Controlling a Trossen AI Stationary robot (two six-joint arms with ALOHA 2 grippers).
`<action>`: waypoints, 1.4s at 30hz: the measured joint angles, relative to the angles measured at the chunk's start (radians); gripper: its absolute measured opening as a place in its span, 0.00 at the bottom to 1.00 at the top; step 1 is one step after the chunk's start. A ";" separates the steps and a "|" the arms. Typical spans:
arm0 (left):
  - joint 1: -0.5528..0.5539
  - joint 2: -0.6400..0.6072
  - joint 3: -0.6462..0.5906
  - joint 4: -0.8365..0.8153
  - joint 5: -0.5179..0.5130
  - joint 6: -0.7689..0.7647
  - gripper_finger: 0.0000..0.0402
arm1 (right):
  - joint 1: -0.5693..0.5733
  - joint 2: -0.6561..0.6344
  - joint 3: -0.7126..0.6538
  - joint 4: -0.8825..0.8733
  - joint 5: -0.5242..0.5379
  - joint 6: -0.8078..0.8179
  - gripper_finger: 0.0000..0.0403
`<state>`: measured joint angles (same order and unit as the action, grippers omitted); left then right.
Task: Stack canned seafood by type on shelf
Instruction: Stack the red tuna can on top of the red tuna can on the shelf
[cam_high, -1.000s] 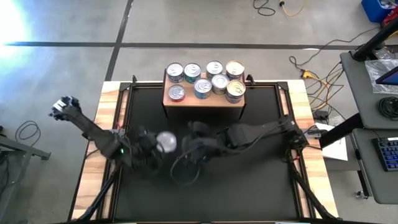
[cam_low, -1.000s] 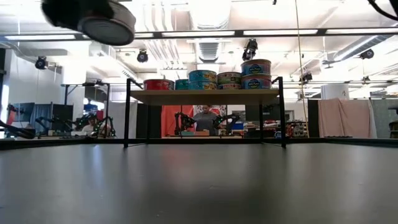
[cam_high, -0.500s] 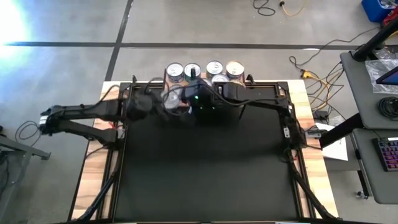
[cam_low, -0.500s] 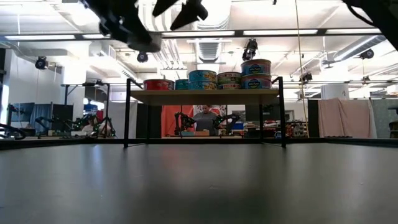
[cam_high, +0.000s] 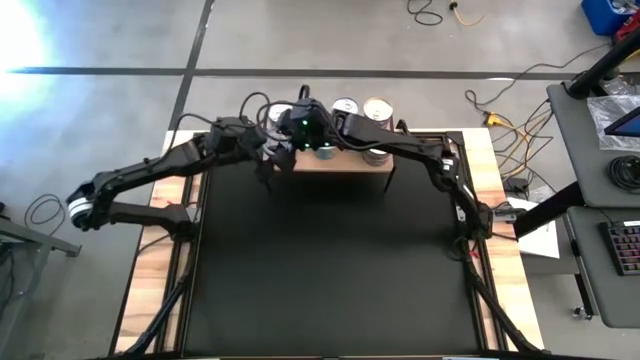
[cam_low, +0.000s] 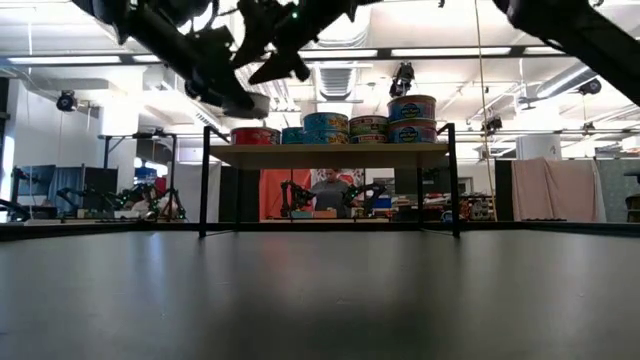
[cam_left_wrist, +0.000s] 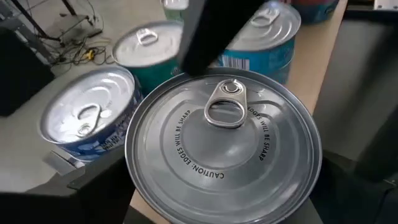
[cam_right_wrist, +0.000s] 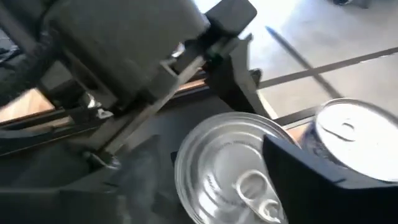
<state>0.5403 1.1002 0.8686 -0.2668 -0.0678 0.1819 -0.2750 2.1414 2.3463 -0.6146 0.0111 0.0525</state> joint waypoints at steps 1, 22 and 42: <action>0.000 0.010 -0.004 0.008 0.002 0.000 0.95 | -0.009 0.007 0.000 0.003 -0.025 0.002 0.61; -0.009 0.120 -0.009 0.048 -0.063 -0.259 0.99 | -0.078 0.119 0.002 -0.041 -0.097 -0.106 0.03; -0.015 0.118 0.161 -0.283 -0.046 -0.253 1.00 | -0.105 0.123 -0.009 -0.094 -0.091 -0.172 0.03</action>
<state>0.5251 1.2186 1.0299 -0.5496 -0.1141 -0.0713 -0.3797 2.2641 2.3370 -0.7091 -0.0803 -0.1195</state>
